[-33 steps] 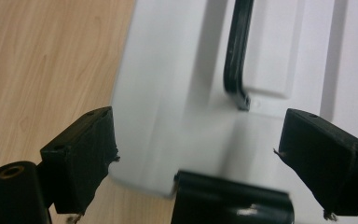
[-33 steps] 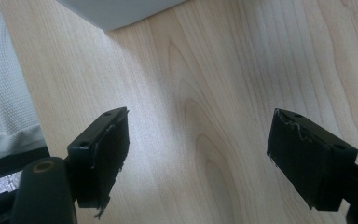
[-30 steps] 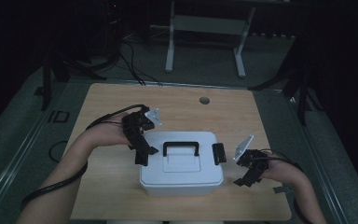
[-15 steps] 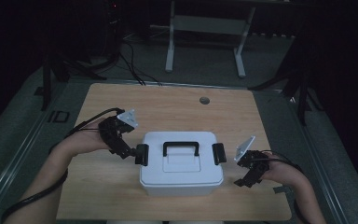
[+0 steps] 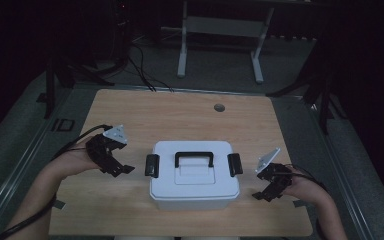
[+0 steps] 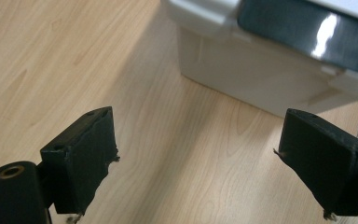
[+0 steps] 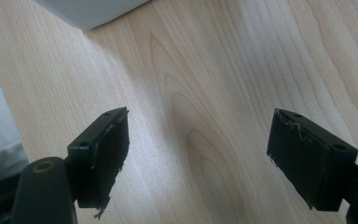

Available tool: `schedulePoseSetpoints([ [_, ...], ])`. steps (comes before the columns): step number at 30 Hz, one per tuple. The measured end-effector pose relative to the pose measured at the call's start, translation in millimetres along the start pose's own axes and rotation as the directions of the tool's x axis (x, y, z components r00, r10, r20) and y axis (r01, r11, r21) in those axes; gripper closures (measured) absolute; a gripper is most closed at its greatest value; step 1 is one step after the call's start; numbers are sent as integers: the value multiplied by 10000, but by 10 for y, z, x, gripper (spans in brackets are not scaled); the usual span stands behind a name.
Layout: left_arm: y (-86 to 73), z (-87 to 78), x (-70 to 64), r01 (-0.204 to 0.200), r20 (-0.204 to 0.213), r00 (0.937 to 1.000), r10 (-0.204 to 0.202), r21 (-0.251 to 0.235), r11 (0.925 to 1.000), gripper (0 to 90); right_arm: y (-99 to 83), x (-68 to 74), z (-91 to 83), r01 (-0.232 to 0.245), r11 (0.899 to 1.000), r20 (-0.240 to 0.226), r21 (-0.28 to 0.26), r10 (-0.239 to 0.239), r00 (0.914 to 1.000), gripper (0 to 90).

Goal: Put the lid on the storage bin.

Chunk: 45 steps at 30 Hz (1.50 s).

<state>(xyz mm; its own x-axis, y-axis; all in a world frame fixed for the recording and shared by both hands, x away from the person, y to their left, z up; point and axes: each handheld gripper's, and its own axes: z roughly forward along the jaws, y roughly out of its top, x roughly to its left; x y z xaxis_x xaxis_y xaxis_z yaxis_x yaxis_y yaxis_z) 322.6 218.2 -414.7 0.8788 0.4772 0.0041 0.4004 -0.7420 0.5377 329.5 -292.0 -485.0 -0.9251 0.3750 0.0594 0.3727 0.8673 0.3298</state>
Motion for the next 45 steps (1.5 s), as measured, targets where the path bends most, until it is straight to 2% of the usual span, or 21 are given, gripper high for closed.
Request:
schedulePoseSetpoints([
  [1, 0, 0, 0, 0, 0, 10000, 0, 0, 10000, 112, 0, 0, 0, 0, 10000, 0, 0, 0, 10000, 201],
  [2, -64, 11, 6, 161, 132, 9998, -161, -30, 9999, 112, -41, 0, 16, -105, 9999, 41, -126, 106, 9999, 201],
  [9, -252, 37, 11, 428, 121, 9990, -426, -237, 9988, 112, -141, -17, 52, -438, 9979, 169, -483, 446, 9989, 200],
  [11, -308, 55, 9, 571, 264, 9981, -564, -280, 9980, 112, -172, -25, 62, -544, 9965, 208, -636, 558, 9982, 200],
  [18, -544, 112, 24, 871, 307, 9958, -859, -412, 9953, 112, -245, -39, 87, -814, 9937, 346, -767, 842, 9958, 199],
  [23, -714, 158, 29, 1183, 228, 9929, -1170, -665, 9908, 112, -274, -71, 89, -1080, 9901, 587, -892, 1135, 9918, 198],
  [31, -971, 234, 29, 1586, 285, 9872, -1570, -691, 9849, 111, -332, -124, 119, -1506, 9819, 855, -1152, 1609, 9833, 194],
  [37, -1121, 276, 23, 1872, 201, 9823, -1861, -915, 9781, 112, -353, -145, 147, -1718, 9758, 900, -1355, 1848, 9786, 193],
  [38, -1180, 288, 27, 2123, 182, 9772, -2115, -1073, 9713, 112, -363, -153, 165, -1812, 9733, 925, -1406, 1952, 9764, 192],
  [40, -1180, 288, 27, 2123, 182, 9772, -2115, -1073, 9713, 112, -367, -155, 172, -1849, 9725, 904, -1415, 1986, 9759, 191],
  [41, -1261, 316, 26, 2306, 91, 9729, -2311, -1138, 9664, 112, -377, -166, 192, -1983, 9705, 912, -1372, 2118, 9731, 189],
  [42, -1287, 323, 26, 2278, 17, 9734, -2291, -1160, 9668, 112, -382, -171, 201, -2019, 9697, 901, -1374, 2152, 9724, 189],
  [45, -1368, 341, 24, 2488, -64, 9677, -2522, -1405, 9583, 112, -398, -183, 218, -2181, 9632, 1075, -1569, 2362, 9658, 183],
])
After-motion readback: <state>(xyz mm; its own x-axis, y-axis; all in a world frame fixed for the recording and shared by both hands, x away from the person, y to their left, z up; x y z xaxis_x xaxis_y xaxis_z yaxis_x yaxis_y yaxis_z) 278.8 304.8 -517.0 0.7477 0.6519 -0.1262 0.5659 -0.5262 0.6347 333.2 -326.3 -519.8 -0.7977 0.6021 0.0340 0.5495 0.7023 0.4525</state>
